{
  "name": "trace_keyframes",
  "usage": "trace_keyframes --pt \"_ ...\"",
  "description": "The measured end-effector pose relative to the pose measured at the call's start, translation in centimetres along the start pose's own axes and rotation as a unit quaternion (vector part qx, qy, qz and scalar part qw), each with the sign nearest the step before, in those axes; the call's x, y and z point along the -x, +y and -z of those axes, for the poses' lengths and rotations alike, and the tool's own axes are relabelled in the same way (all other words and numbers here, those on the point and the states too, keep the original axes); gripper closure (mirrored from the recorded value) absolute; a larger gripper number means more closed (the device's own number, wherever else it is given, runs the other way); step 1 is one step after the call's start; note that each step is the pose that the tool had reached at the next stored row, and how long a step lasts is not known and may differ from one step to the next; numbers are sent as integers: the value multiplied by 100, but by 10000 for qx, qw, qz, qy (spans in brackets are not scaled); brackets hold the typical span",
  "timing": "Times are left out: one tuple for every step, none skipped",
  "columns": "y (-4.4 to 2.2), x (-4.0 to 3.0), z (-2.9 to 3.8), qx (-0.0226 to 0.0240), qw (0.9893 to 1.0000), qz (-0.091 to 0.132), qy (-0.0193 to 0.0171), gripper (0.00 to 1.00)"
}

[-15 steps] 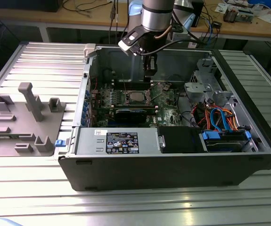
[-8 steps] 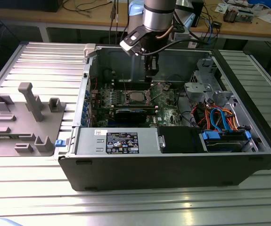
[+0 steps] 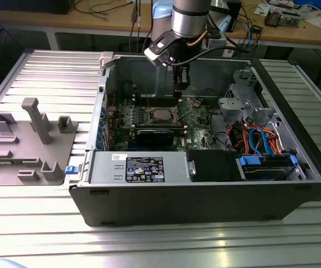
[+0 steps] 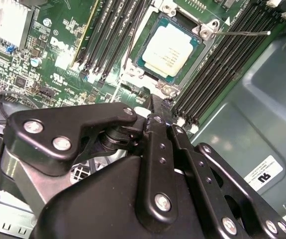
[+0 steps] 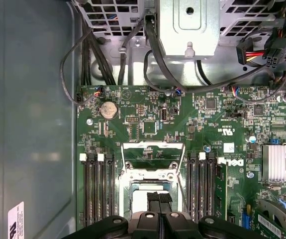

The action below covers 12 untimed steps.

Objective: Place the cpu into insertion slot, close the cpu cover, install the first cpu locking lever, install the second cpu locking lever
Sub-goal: 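Close the cpu cover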

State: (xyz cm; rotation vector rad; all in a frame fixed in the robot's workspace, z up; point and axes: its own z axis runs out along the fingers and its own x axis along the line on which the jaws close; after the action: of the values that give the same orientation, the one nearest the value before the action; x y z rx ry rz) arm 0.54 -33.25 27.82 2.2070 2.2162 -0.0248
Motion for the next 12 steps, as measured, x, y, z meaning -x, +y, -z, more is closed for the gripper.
trace_keyframes --pt "1 0 0 0 10000 0 0 89" --pt "3 0 0 0 10000 0 0 89" --pt "5 0 0 0 10000 0 -1 89" --pt "6 0 0 0 10000 0 -1 89" --pt "9 0 0 0 10000 0 -1 89" --pt "11 0 0 0 10000 0 -1 89" --pt "13 0 1 0 10000 0 -2 89" --pt "15 0 0 0 10000 0 -1 89" --pt "17 0 1 0 10000 0 -2 89" --pt "18 0 0 0 10000 0 -2 89" --pt "18 0 1 0 10000 0 -2 89" --pt "21 0 0 0 10000 1 -2 89"
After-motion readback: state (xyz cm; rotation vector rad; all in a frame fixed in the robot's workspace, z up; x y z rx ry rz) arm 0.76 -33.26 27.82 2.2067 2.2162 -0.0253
